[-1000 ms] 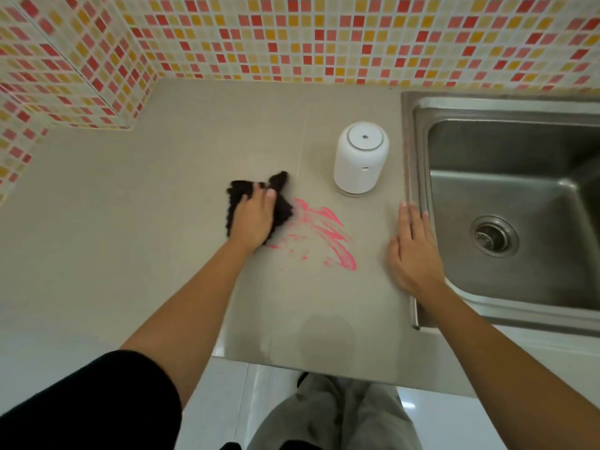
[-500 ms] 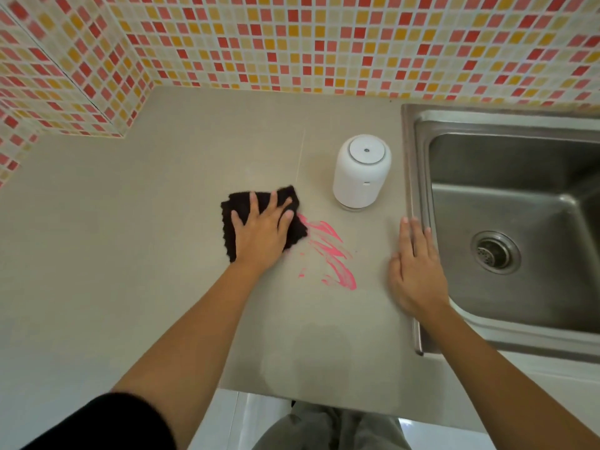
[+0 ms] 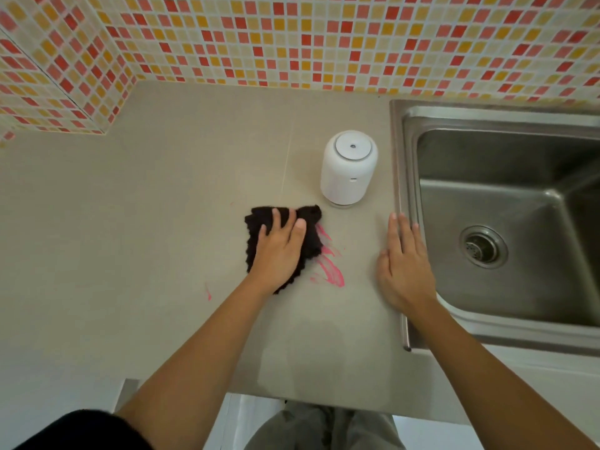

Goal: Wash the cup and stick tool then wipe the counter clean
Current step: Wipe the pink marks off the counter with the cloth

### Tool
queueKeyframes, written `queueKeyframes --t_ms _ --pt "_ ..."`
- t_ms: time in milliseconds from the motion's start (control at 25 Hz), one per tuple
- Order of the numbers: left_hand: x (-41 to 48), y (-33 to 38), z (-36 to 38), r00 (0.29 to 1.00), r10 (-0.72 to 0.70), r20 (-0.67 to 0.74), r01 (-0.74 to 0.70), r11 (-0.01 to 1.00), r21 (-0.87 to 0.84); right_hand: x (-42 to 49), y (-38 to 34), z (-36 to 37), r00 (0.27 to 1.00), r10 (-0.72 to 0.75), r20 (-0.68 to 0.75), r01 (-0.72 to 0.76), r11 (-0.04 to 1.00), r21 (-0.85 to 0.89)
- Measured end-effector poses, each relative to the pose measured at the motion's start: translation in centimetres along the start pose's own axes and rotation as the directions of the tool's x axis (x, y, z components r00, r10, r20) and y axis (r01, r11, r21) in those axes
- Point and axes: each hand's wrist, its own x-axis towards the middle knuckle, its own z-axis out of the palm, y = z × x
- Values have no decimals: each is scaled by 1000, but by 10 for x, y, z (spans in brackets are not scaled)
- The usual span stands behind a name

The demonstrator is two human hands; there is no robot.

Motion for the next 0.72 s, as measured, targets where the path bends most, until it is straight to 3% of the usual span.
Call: queueKeyframes --t_ms 80,200,320,400,480,600,640,720 --pt "-23 -7 4 999 -39 -37 39 999 -2 0 -1 0 1000 -3 -2 3 1000 14" --pt "3 8 7 988 -86 -129 105 984 144 -1 -2 -1 1000 -1 -14 1 1000 20" --pt "-10 18 18 993 108 55 -119 948 296 0 -1 -2 1000 -6 -4 6 999 33" --pt "-47 -10 16 951 270 152 -309 871 383 -1 1 -3 1000 -3 18 2 997 74" --pt "-52 -38 2 953 271 136 -303 847 437 -2 1 -5 999 0 38 -5 991 137" --pt "-17 -18 3 990 134 33 -136 910 392 -2 -3 -12 1000 -13 26 7 978 208" --pt "-16 -1 12 989 143 38 -146 903 404 -2 -5 -14 1000 -22 14 19 977 214" --pt "-40 12 33 949 292 122 -315 836 449 -2 -7 -17 999 -32 -3 32 974 223"
